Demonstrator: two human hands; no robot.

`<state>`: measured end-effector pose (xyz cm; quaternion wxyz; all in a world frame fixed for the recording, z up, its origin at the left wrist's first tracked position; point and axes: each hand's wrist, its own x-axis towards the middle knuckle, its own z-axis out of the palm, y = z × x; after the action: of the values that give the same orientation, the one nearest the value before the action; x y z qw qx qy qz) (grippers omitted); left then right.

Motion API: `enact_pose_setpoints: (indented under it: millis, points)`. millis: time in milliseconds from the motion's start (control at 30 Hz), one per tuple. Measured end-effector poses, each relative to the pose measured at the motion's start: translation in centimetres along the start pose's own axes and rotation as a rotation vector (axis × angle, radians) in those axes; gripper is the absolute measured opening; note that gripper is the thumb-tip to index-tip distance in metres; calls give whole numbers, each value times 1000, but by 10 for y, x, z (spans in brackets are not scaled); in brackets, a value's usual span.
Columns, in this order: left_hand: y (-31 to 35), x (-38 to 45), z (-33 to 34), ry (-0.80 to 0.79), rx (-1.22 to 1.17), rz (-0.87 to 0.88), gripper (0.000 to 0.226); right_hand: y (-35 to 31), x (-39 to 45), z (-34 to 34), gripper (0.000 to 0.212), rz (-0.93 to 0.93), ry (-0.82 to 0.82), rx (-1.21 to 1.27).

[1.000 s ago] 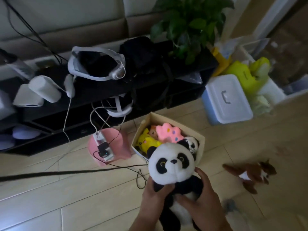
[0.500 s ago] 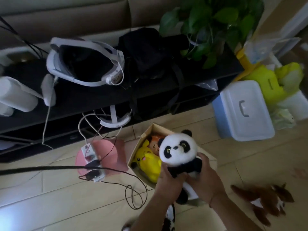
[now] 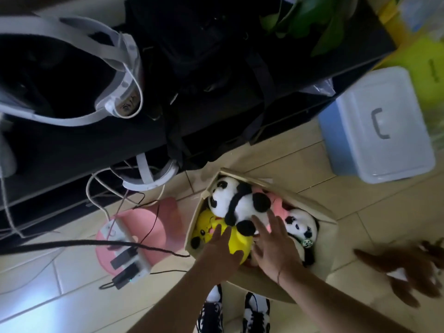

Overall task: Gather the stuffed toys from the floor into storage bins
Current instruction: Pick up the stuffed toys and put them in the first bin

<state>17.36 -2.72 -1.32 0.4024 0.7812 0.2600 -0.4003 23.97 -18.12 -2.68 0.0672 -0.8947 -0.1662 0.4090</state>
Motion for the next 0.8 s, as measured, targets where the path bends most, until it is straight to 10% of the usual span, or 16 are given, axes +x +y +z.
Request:
enact_pose_setpoints:
  millis: [167, 300, 467, 667, 800]
  points:
    - [-2, 57, 9, 76, 357, 228, 72, 2, 45, 36, 74, -39, -39, -121]
    - [-14, 86, 33, -171, 518, 115, 63, 37, 78, 61, 75, 9, -208, -29]
    - [-3, 56, 54, -95, 528, 41, 61, 50, 49, 45, 80, -118, -162, -75]
    - [63, -25, 64, -55, 551, 169, 110, 93, -86, 17, 70, 34, -31, 198]
    - [87, -52, 105, -78, 607, 351, 61, 152, -175, 30, 70, 253, -2, 365]
